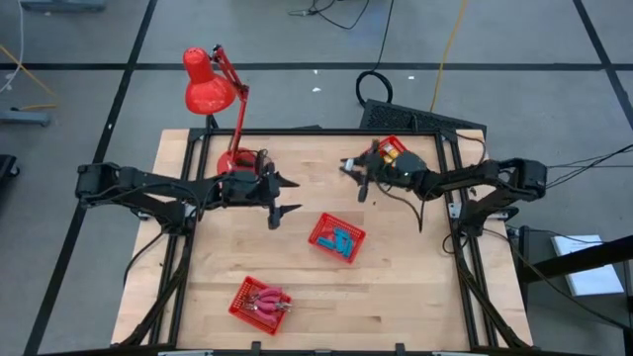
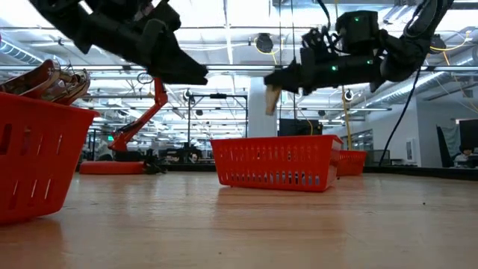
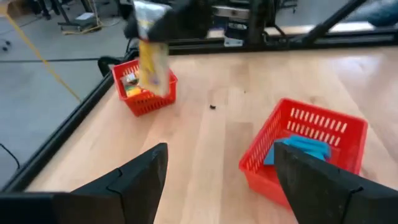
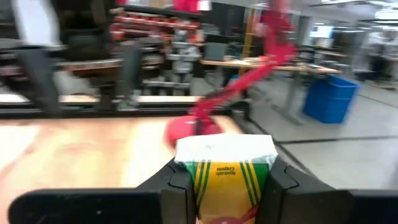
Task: Pick & Place School Supplies
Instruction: Put the yellow crayon box into the top red bin
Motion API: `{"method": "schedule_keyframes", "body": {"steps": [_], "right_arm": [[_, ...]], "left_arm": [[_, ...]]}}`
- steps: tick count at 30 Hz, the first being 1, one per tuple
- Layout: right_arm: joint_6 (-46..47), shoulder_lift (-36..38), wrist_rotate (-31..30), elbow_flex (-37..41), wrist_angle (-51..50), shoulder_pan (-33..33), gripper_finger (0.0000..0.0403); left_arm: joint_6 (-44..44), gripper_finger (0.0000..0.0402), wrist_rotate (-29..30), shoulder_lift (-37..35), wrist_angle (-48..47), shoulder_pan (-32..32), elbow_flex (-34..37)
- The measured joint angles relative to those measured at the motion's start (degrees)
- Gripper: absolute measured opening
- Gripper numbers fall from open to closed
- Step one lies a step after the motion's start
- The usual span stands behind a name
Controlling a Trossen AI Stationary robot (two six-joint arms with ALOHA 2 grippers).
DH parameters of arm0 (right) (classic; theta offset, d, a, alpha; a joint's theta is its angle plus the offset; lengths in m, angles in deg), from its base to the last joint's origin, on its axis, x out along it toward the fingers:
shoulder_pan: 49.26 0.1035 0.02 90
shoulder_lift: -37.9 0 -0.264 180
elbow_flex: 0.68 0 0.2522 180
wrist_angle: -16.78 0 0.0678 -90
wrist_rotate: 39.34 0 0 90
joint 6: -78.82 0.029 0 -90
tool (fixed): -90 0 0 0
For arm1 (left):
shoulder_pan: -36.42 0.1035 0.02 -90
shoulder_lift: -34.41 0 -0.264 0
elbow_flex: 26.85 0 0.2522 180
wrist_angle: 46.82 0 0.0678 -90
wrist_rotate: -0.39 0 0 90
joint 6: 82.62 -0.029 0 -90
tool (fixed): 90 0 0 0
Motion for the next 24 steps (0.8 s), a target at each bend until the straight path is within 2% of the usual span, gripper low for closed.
{"method": "schedule_keyframes", "body": {"steps": [6, 12, 16, 24], "right_arm": [[0.9, 8.9, -2.9, 6.0, -2.2, -6.9, 0.0086], [4.9, 15.4, -3.0, 10.6, -6.8, -15.4, 0.0086], [6.8, 14.3, -3.2, 11.9, -7.6, -20.8, 0.0086], [8.0, 7.2, -6.0, 11.9, -6.0, -27.7, 0.0086]], "left_arm": [[3.3, 0.0289, 2.5, -0.4, 5.2, -2.9, 5.5], [4.5, 0.0285, 4.9, -0.4, 8.2, -5.4, 7.1], [4.1, 0.0285, 6.7, -0.4, 8.6, -6.8, 7.1], [2.7, 0.0285, 8.2, -0.4, 10.6, -8.3, 7.1]]}}
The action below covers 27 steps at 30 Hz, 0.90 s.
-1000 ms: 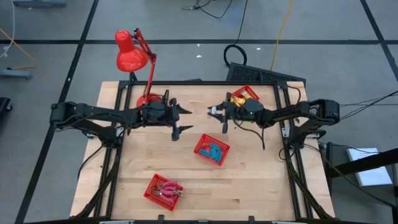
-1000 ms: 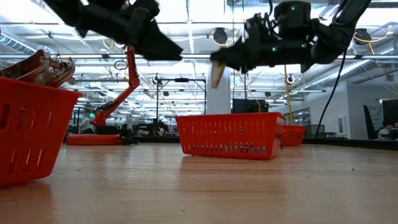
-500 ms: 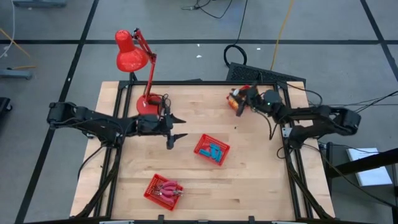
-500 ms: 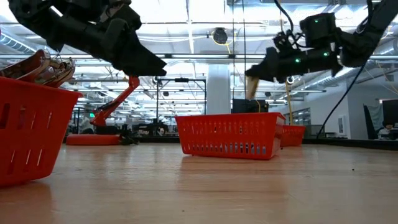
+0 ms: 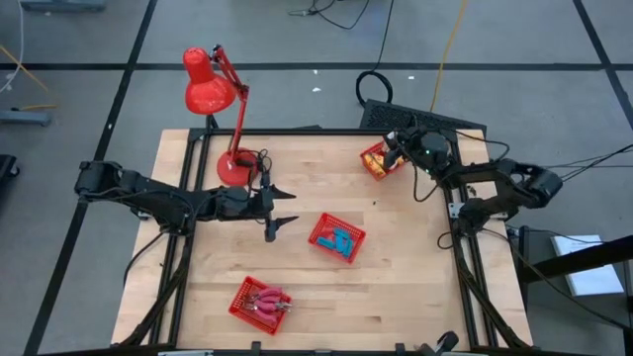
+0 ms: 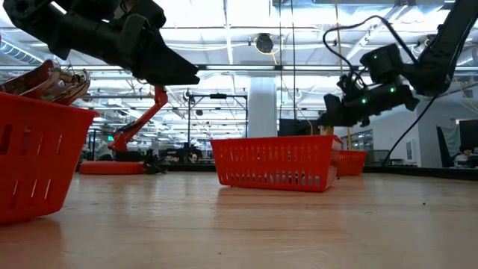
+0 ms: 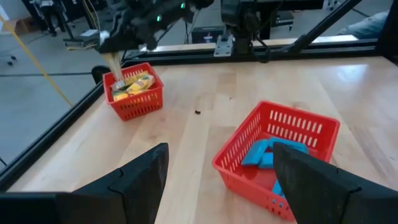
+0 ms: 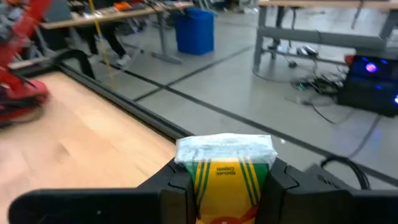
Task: Pick & Place School Supplies
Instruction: Put the yellow crayon box into the top red bin
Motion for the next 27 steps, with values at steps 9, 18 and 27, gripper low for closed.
{"method": "schedule_keyframes", "body": {"steps": [9, 18, 27], "right_arm": [[-1.4, -7.0, -4.3, -0.1, 2.9, -0.5, 0.0086], [5.1, -8.6, 3.9, -0.1, 0.8, 0.2, 0.0087], [5.4, -8.3, 4.6, -0.1, 0.6, 3.9, 0.0244]], "left_arm": [[-0.7, 0.0285, 0.3, 0.0, 0.9, -0.4, 0.0], [-0.7, 0.0285, 0.3, 0.0, 0.8, -0.4, 0.0], [-0.7, 0.0285, 1.2, 0.0, 0.7, -0.4, 0.0]]}}
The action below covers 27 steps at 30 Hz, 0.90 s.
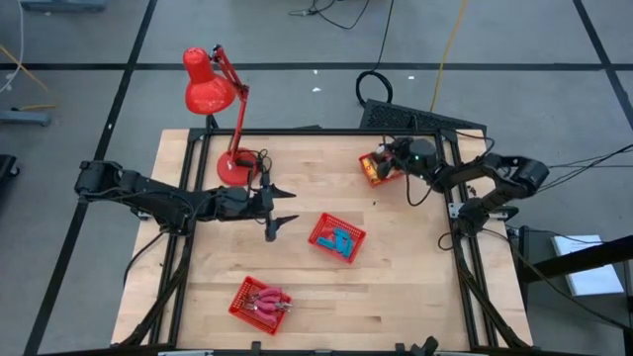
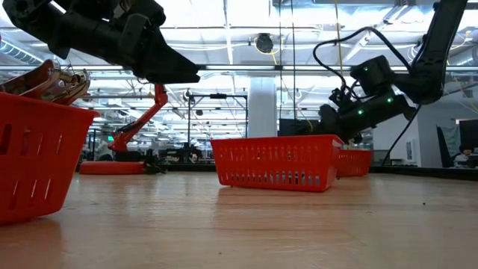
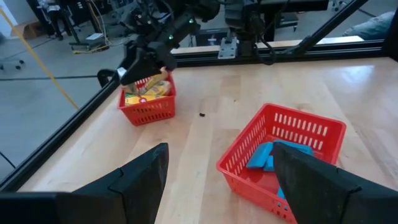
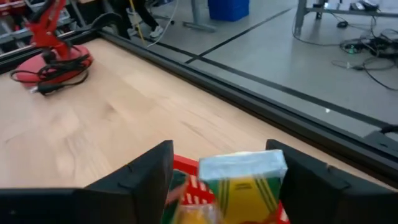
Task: Pick & Place School Supplies
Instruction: Put the yellow crayon box into the top red bin, then return to Home Position
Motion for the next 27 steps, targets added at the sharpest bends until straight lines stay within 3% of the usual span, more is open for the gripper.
{"method": "schedule_keyframes", "body": {"steps": [5, 12, 17, 22, 27], "right_arm": [[-1.7, 1.7, -0.3, 0.0, 0.2, 1.7, 0.0248], [-4.7, 7.2, -6.2, 0.0, 0.1, 3.9, 0.0239], [-4.5, 12.1, -6.2, 0.0, -1.0, 5.0, 0.0248], [-5.7, 18.1, -2.9, 0.0, -3.2, 12.9, 0.0242], [-7.1, 25.1, -2.9, 0.0, -9.6, 25.4, 0.0233]], "left_arm": [[0.0, 0.0285, 0.0, 0.0, -0.1, 0.0, 0.0], [-0.2, 0.0285, 0.0, 0.0, -0.4, 0.0, 0.0], [-0.2, 0.0285, 0.0, 0.0, -0.4, 0.0, 0.0], [-0.1, 0.0285, 2.7, -0.7, -3.0, -0.5, 0.0], [1.2, 0.0285, 9.2, -9.2, -11.8, -4.0, -0.6]]}}
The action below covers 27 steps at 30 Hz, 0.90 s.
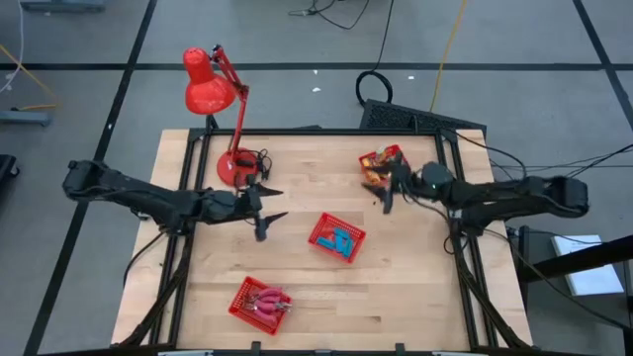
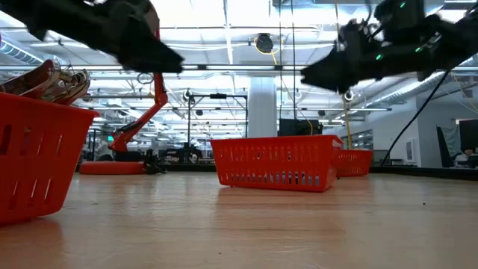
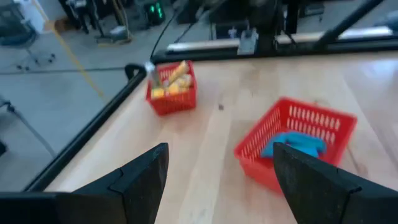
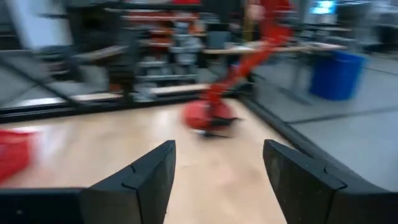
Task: Pick & Place School Supplies
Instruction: Return to Home Position
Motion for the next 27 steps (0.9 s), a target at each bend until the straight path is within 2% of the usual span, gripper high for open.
{"method": "schedule_keyframes", "body": {"steps": [2, 7, 13, 17, 22, 27], "right_arm": [[0.0, 2.8, -0.8, 0.0, -2.7, 4.9, 0.0231], [-0.4, 8.9, -9.8, 0.0, -10.3, 17.4, 0.0231], [-0.3, 13.4, -20.0, 0.0, -16.0, 30.7, 0.023], [-0.7, 14.9, -24.2, 0.0, -16.4, 36.9, 0.0226], [-0.6, 16.5, -24.1, 0.0, -16.7, 41.1, 0.0215], [1.8, 18.2, -24.1, 0.0, -16.4, 42.4, 0.021]], "left_arm": [[1.5, 0.0285, 2.6, -4.6, -5.6, -2.3, -0.1], [8.7, 0.0285, 9.9, -15.7, -19.2, -10.1, -0.5], [23.3, 0.0285, 18.1, -22.0, -34.6, -21.5, -0.4], [26.0, 0.0285, 21.2, -22.4, -37.2, -28.5, -0.4], [26.6, 0.0285, 27.4, -22.4, -37.7, -35.3, -0.4], [27.0, 0.0285, 28.3, -22.4, -37.6, -39.5, -0.4]]}}
